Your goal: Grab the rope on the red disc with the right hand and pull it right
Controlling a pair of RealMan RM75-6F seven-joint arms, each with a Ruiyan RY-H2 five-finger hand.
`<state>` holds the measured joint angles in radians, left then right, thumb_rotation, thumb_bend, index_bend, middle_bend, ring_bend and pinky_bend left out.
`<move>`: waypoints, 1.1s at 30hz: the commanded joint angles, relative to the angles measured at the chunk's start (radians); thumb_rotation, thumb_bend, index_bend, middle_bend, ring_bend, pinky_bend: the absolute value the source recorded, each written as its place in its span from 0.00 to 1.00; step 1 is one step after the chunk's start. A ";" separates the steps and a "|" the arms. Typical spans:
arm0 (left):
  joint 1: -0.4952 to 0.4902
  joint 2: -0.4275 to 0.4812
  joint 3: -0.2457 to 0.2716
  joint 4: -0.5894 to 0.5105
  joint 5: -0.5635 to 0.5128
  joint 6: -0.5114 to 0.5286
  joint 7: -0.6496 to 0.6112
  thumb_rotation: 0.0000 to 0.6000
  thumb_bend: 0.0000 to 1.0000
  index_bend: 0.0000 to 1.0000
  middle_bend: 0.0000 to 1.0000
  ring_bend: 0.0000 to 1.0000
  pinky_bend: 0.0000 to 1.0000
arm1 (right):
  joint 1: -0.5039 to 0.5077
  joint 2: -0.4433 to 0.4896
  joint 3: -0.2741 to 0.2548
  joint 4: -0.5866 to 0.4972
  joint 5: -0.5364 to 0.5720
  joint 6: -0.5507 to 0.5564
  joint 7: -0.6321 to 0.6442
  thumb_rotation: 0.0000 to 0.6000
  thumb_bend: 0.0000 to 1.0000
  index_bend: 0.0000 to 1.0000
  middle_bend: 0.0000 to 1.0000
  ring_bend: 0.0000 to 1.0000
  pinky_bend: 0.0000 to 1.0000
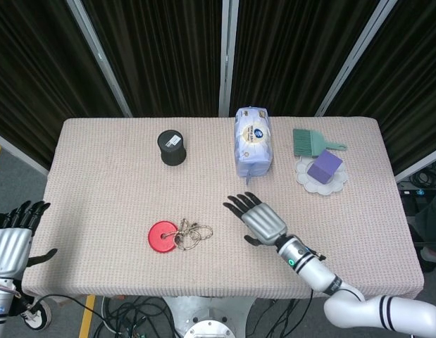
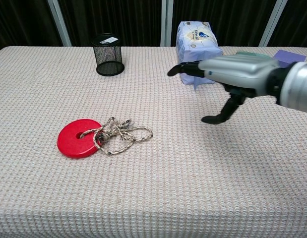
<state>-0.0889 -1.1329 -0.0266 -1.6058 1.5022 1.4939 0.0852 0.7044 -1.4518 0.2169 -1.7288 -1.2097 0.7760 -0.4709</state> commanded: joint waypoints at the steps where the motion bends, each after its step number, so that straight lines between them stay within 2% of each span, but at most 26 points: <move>1: 0.003 0.006 0.000 0.000 -0.001 0.003 -0.003 1.00 0.00 0.13 0.10 0.05 0.14 | 0.082 -0.093 0.031 0.084 0.072 -0.060 -0.013 1.00 0.20 0.00 0.03 0.00 0.00; 7: 0.011 0.023 0.003 0.003 -0.010 0.000 -0.015 1.00 0.00 0.13 0.10 0.05 0.14 | 0.168 -0.172 0.021 0.162 0.141 -0.100 -0.023 1.00 0.20 0.00 0.04 0.00 0.00; 19: 0.026 0.023 0.009 0.029 -0.019 0.002 -0.021 1.00 0.00 0.13 0.10 0.05 0.13 | 0.272 -0.271 -0.004 0.235 0.232 -0.097 -0.039 1.00 0.20 0.00 0.07 0.00 0.00; 33: 0.031 0.022 0.007 0.042 -0.018 0.004 -0.041 1.00 0.00 0.13 0.10 0.05 0.13 | 0.324 -0.369 -0.027 0.329 0.239 -0.073 -0.002 1.00 0.23 0.00 0.17 0.00 0.00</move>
<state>-0.0576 -1.1111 -0.0199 -1.5638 1.4848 1.4987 0.0438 1.0265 -1.8193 0.1914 -1.4011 -0.9707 0.7019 -0.4747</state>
